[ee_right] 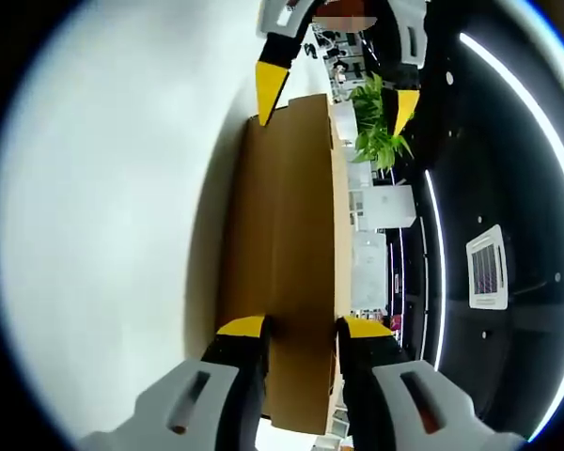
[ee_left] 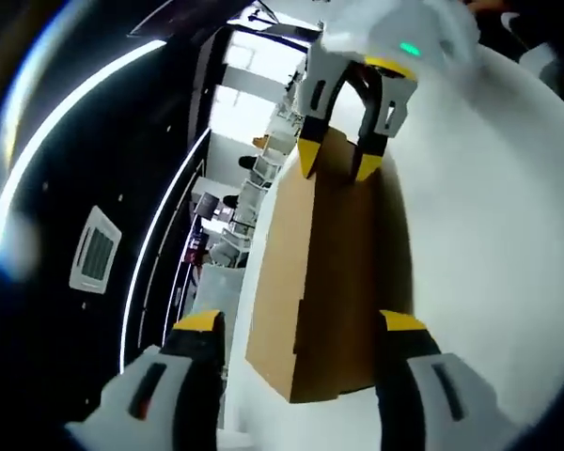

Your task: Operate the shoe box by opening the lid, removing the specified soft item, and placing it in the target area until the item is outside and the box remains undamaged.

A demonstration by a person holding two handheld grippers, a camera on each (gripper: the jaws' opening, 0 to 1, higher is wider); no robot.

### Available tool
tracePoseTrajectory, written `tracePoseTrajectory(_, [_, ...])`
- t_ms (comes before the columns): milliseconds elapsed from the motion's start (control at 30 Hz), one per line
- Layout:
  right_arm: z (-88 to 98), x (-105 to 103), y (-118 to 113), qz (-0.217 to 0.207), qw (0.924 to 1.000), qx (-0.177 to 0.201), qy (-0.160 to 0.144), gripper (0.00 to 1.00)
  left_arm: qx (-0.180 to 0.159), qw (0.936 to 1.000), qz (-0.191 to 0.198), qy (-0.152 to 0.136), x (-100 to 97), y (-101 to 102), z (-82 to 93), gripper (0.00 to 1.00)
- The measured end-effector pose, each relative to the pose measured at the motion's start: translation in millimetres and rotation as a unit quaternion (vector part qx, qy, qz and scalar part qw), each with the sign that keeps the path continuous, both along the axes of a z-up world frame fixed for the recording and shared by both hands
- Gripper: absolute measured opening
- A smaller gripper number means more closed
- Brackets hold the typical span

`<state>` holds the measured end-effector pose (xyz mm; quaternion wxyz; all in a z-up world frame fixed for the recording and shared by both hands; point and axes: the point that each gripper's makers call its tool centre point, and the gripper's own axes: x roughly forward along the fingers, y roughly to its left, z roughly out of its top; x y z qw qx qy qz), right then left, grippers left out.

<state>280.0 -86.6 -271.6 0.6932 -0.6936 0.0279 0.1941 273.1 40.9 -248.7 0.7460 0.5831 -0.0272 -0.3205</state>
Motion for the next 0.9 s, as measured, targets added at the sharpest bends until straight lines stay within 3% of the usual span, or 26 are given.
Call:
tracePoseTrajectory(67, [-0.1, 0, 0, 0.001, 1.0, 0.001, -0.001, 0.29, 0.002, 0.9999, -0.001, -0.012, 3.1, -1, 0.2, 0.65])
tracePoseTrajectory(200, [-0.1, -1, 0, 0.0, 1.0, 0.007, 0.0, 0.29, 0.032, 0.9971, 0.012, -0.067, 10.6, 1, 10.4, 0.58])
tracePoseTrajectory(267, [-0.1, 0, 0, 0.001, 1.0, 0.007, -0.001, 0.29, 0.032, 0.9973, 0.012, -0.065, 9.5, -1, 8.4, 0.56])
tracePoseTrajectory(433, [0.2, -1, 0, 0.001, 0.9999, 0.01, 0.0, 0.29, 0.046, 0.9975, 0.008, -0.053, 9.4, -6, -4.0, 0.64])
tracePoseTrajectory(700, [0.3, -1, 0, 0.001, 0.9999, 0.011, 0.003, 0.29, 0.064, 0.9941, 0.016, -0.085, 17.5, -7, 2.1, 0.59])
tracePoseTrajectory(900, [0.2, -1, 0, -0.001, 0.9999, 0.012, 0.003, 0.29, 0.071, 0.993, 0.024, -0.091, 20.0, -4, -1.7, 0.58])
